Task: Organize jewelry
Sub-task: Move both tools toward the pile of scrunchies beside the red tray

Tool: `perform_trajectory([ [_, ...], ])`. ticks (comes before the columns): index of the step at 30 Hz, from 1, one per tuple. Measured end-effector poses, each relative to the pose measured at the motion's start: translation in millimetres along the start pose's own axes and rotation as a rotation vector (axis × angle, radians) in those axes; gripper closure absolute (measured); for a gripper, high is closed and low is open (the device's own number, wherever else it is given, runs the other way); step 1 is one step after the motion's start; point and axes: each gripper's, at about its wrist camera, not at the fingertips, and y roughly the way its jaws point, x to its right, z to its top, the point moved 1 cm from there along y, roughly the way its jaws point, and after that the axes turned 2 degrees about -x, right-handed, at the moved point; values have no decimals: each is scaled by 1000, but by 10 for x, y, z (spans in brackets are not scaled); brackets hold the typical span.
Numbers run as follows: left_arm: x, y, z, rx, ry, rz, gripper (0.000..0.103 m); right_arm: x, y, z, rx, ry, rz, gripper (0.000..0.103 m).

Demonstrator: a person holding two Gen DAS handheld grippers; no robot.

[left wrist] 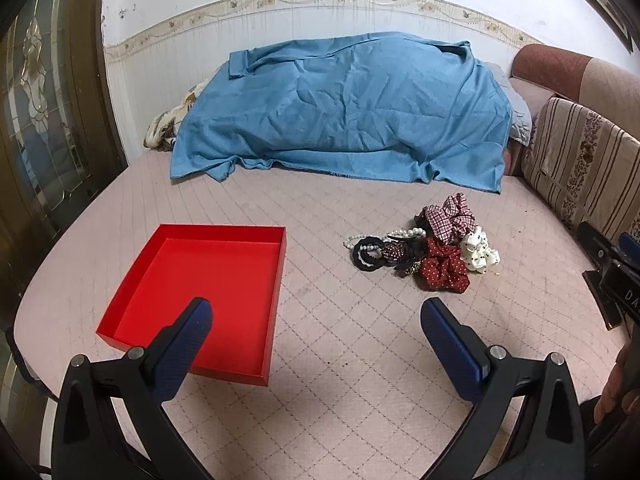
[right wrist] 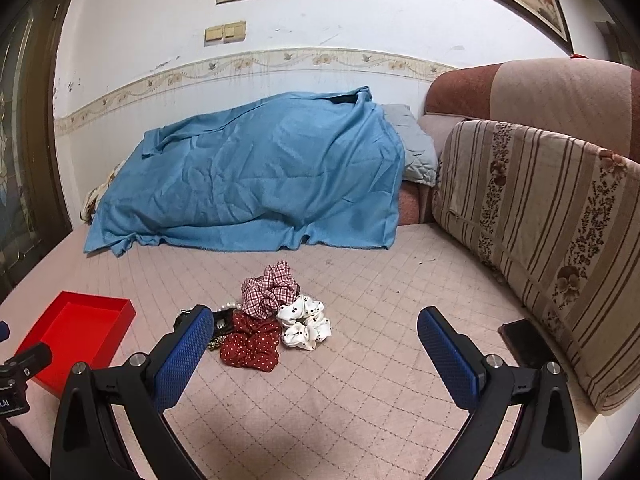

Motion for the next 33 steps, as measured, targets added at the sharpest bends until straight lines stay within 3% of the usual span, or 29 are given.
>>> perform_trajectory([
  [12, 52, 260, 62, -19, 1, -8, 0, 68, 491, -133, -88, -26, 9, 0],
  [20, 139, 604, 122, -67, 44, 69, 0, 207, 852, -239, -155, -9, 31, 0],
  [27, 163, 923, 180, -124, 37, 28, 0, 299, 1182, -306, -208, -9, 51, 0],
  [33, 402, 1192, 237, -156, 116, -4, 0, 318, 1467, -332, -248, -26, 101, 0],
])
